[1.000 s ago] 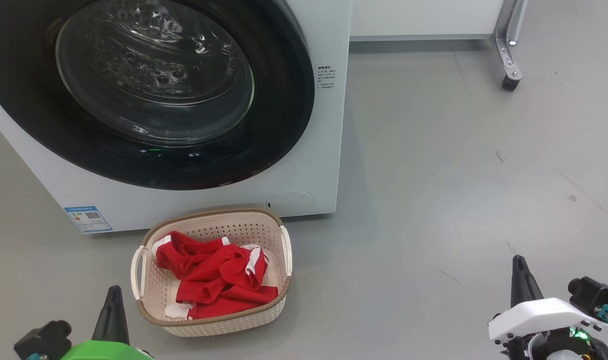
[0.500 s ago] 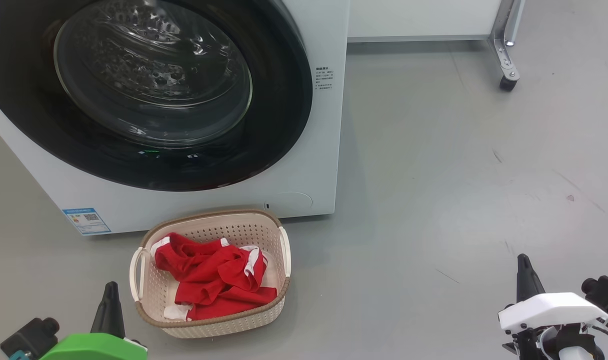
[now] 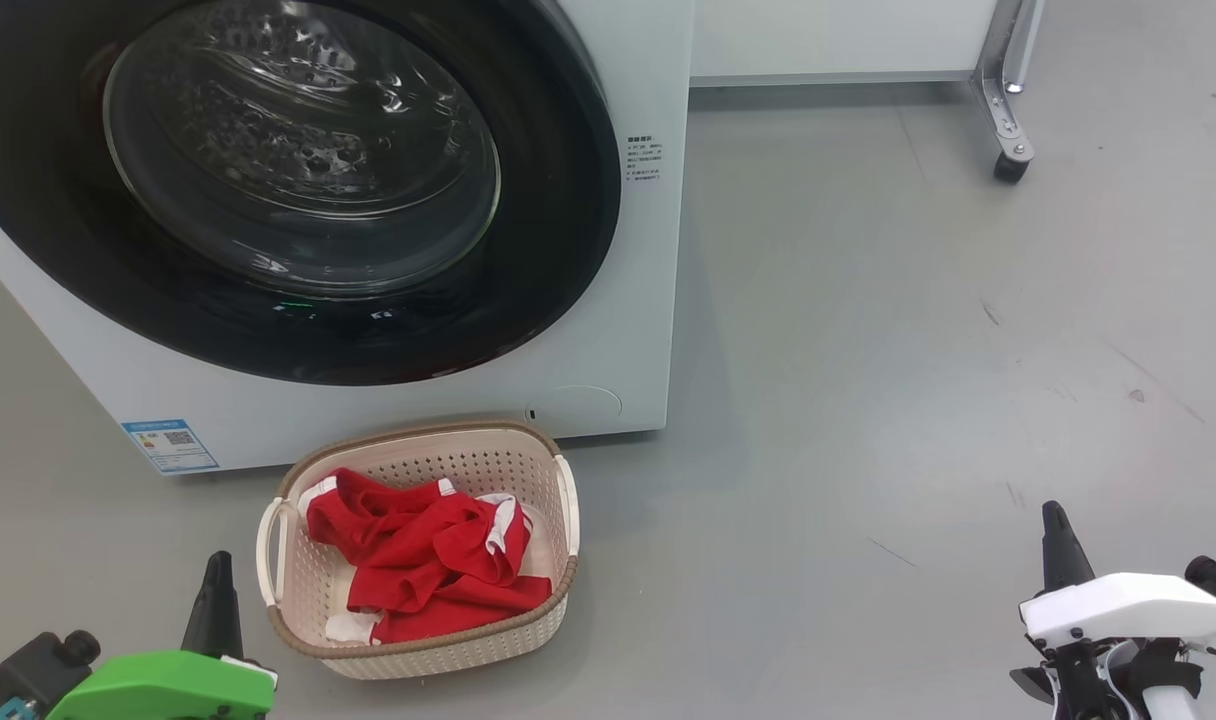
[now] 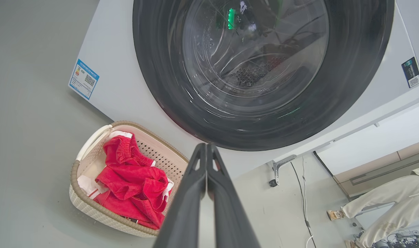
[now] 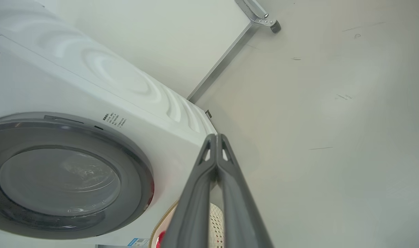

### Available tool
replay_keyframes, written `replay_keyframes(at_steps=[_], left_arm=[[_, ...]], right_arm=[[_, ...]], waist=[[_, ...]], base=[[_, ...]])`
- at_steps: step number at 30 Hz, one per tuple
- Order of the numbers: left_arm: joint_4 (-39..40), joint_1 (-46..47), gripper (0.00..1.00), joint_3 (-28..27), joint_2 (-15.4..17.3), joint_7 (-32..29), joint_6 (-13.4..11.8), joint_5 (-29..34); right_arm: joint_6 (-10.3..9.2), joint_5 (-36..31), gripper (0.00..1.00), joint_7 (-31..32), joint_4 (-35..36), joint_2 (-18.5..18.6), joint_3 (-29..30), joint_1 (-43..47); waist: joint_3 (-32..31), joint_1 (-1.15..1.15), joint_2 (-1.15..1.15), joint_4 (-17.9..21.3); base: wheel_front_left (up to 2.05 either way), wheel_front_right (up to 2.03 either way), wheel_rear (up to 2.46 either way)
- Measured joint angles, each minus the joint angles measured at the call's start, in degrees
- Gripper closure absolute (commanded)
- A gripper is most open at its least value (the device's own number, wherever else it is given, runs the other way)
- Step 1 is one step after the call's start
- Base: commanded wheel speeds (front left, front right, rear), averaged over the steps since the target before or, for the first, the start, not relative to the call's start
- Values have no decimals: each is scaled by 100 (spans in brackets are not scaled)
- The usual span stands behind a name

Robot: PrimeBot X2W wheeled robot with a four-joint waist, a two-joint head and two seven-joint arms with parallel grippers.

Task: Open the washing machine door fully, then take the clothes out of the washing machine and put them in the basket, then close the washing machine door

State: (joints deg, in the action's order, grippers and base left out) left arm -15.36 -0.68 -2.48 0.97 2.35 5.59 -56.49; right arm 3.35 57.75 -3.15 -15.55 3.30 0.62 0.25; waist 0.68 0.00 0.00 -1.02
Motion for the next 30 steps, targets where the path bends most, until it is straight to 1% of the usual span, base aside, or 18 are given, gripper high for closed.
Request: replay_keyframes(at_steps=[5,8,21,22,23,26,30], left_arm=[[-4,47,100,-32,2,-111,3,-353],[-10,62,100,-46,3,-172,12,-597],[-25,182,100,-102,14,-390,59,-1484],[-24,195,100,-108,15,-414,62,-1559],[-26,200,100,-119,16,-460,75,-1725],[-29,205,100,-126,18,-482,76,-1838],[-35,247,100,-145,22,-543,85,-2139]], right_arm=[[14,348,100,110,-2,-13,73,-21],[63,565,100,174,-3,-19,118,-52],[133,1443,100,425,-13,-53,309,-143],[160,1514,100,446,-15,-53,324,-149],[165,1663,100,488,-15,-57,354,-164],[175,1786,100,497,-21,-64,383,-202],[213,2072,100,595,-21,-71,441,-235]], waist=[[-5,0,0,10],[-9,0,0,17],[-23,0,0,44],[-24,0,0,46],[-27,0,0,51],[-29,0,0,55],[-33,0,0,63]], base=[[0,0,0],[0,0,0],[0,0,0],[0,0,0],[0,0,0],[0,0,0],[0,0,0]])
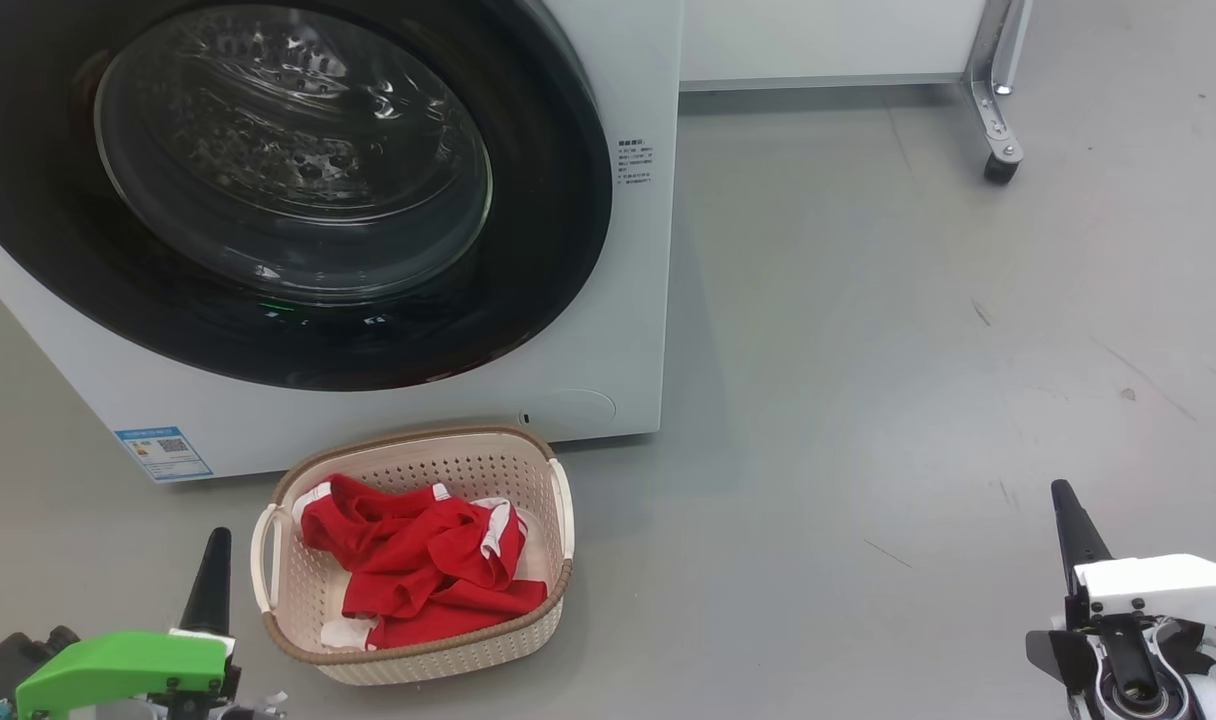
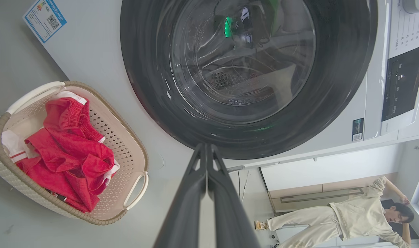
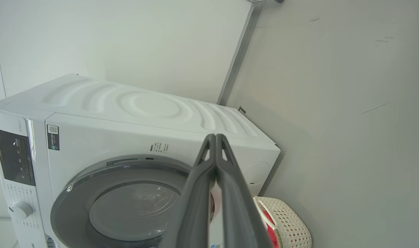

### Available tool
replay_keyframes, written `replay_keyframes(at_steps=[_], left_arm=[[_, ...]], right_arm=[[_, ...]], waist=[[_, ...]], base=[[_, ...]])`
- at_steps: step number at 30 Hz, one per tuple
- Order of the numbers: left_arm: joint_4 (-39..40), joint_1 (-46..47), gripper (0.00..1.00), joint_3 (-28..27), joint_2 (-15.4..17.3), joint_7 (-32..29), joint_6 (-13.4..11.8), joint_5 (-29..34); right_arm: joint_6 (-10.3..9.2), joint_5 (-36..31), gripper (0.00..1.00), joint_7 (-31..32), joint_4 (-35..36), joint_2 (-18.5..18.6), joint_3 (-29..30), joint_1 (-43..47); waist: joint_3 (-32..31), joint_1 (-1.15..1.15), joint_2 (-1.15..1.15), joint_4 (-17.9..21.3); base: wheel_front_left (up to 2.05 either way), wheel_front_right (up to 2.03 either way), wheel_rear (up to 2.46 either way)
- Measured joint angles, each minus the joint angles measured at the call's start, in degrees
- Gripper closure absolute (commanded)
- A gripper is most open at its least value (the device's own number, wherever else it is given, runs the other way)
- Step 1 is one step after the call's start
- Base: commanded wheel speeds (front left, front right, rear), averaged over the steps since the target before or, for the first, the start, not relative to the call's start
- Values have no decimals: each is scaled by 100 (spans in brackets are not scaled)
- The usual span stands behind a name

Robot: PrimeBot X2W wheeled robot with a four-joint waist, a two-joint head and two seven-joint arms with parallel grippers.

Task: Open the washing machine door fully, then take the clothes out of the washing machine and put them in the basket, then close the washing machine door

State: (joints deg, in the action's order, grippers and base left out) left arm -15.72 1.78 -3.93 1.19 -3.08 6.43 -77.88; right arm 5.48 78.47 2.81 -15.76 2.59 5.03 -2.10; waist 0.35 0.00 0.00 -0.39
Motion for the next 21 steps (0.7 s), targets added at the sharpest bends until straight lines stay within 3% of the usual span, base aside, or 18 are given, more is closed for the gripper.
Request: replay_keyframes(at_steps=[21], left_arm=[[-26,205,100,-110,22,-347,44,-1354]], right_arm=[[149,1321,100,350,-9,-30,276,-125]], waist=[[-20,0,0,39]], base=[[0,0,0]])
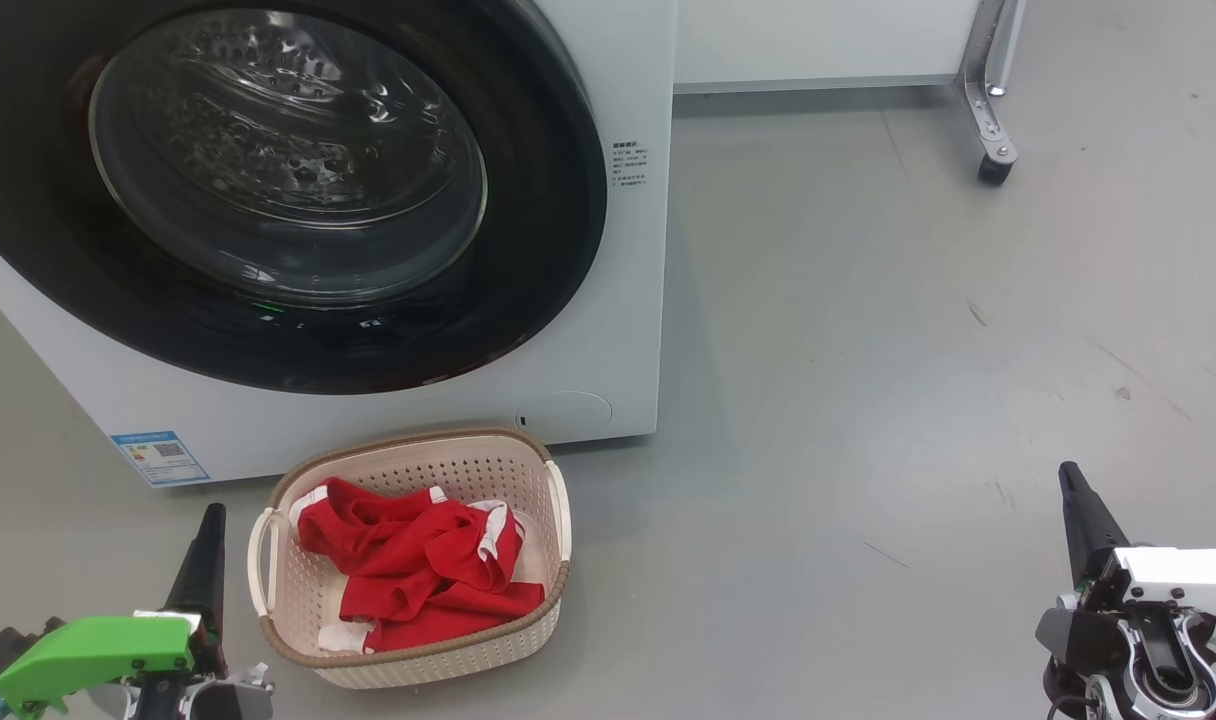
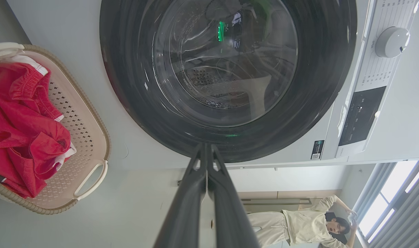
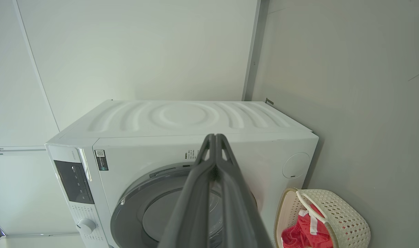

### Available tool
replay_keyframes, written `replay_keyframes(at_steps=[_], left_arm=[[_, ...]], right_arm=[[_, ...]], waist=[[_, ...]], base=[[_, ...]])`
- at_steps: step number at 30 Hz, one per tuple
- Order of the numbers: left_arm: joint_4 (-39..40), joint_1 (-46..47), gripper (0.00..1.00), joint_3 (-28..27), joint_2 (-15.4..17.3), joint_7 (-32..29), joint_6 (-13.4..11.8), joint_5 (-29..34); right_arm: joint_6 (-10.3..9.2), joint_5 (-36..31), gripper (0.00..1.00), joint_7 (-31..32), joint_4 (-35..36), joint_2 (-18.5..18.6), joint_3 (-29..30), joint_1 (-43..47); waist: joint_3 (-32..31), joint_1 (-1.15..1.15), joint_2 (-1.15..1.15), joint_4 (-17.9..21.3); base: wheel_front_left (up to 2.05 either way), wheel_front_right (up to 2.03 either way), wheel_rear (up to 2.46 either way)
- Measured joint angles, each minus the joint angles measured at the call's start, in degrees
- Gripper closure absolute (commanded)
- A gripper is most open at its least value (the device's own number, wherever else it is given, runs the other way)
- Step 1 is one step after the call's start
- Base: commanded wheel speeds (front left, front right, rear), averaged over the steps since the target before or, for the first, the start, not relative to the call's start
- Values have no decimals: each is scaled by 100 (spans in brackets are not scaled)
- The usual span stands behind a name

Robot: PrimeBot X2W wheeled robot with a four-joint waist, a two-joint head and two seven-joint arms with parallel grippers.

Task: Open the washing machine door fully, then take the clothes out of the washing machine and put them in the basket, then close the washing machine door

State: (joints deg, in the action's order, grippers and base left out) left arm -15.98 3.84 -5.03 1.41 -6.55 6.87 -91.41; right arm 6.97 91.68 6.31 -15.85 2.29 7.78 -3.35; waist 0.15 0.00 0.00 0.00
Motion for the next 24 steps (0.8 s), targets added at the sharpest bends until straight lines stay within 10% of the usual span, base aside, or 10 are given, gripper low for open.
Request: replay_keyframes(at_steps=[24], left_arm=[[3,0,100,0,1,0,1,0]], right_arm=[[0,1,100,0,0,-1,1,-1]], waist=[[1,0,0,0]], base=[[0,0,0]])
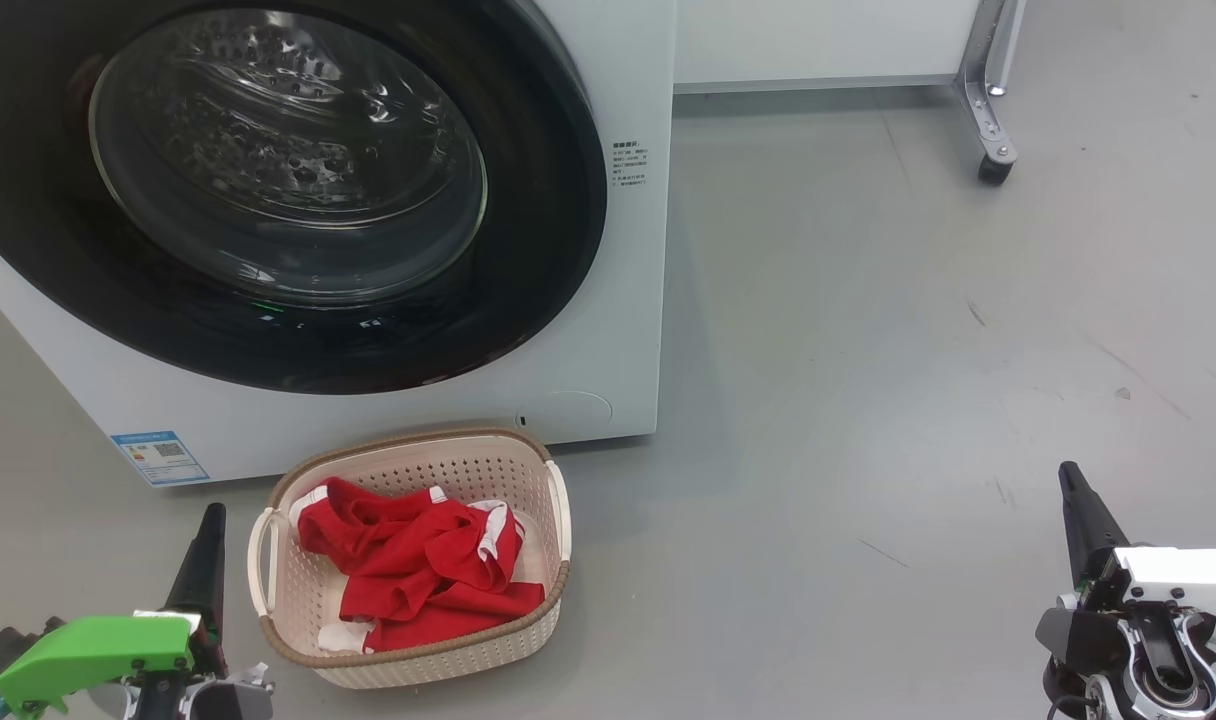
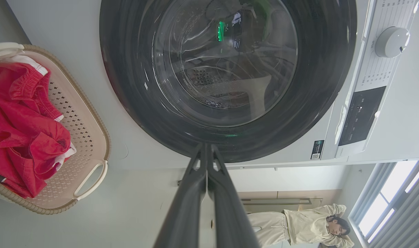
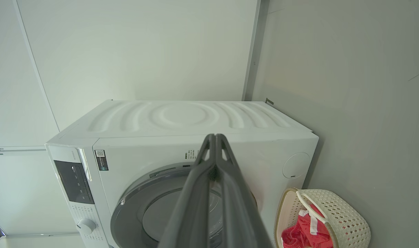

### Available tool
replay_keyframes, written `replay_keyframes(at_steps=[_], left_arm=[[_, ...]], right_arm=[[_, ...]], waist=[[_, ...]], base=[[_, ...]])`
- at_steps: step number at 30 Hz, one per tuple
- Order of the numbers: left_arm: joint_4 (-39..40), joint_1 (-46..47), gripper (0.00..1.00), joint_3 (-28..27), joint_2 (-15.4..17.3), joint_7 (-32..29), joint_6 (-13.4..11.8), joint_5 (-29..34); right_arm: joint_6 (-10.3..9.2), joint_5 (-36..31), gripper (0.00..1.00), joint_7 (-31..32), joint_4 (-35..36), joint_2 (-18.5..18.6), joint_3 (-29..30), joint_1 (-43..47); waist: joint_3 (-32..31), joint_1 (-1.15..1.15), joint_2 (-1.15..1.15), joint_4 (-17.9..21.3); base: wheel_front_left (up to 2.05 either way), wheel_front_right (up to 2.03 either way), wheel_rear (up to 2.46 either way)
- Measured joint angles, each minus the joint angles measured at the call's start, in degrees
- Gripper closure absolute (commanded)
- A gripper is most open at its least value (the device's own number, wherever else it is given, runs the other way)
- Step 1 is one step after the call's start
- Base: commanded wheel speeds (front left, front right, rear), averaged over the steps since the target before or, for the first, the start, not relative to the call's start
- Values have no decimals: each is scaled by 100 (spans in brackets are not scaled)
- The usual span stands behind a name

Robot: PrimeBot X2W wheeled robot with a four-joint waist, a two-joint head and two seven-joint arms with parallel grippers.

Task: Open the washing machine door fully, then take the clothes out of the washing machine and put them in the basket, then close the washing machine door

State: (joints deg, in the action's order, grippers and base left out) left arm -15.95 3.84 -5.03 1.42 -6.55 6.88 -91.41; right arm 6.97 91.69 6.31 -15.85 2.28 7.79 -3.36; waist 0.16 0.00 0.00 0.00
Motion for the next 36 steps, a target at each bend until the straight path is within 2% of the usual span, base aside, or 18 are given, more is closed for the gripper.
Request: replay_keyframes(at_steps=[36], left_arm=[[7,0,100,3,0,1,0,-1]], right_arm=[[0,3,100,0,1,-1,0,0]], waist=[[1,0,0,0]], base=[[0,0,0]])
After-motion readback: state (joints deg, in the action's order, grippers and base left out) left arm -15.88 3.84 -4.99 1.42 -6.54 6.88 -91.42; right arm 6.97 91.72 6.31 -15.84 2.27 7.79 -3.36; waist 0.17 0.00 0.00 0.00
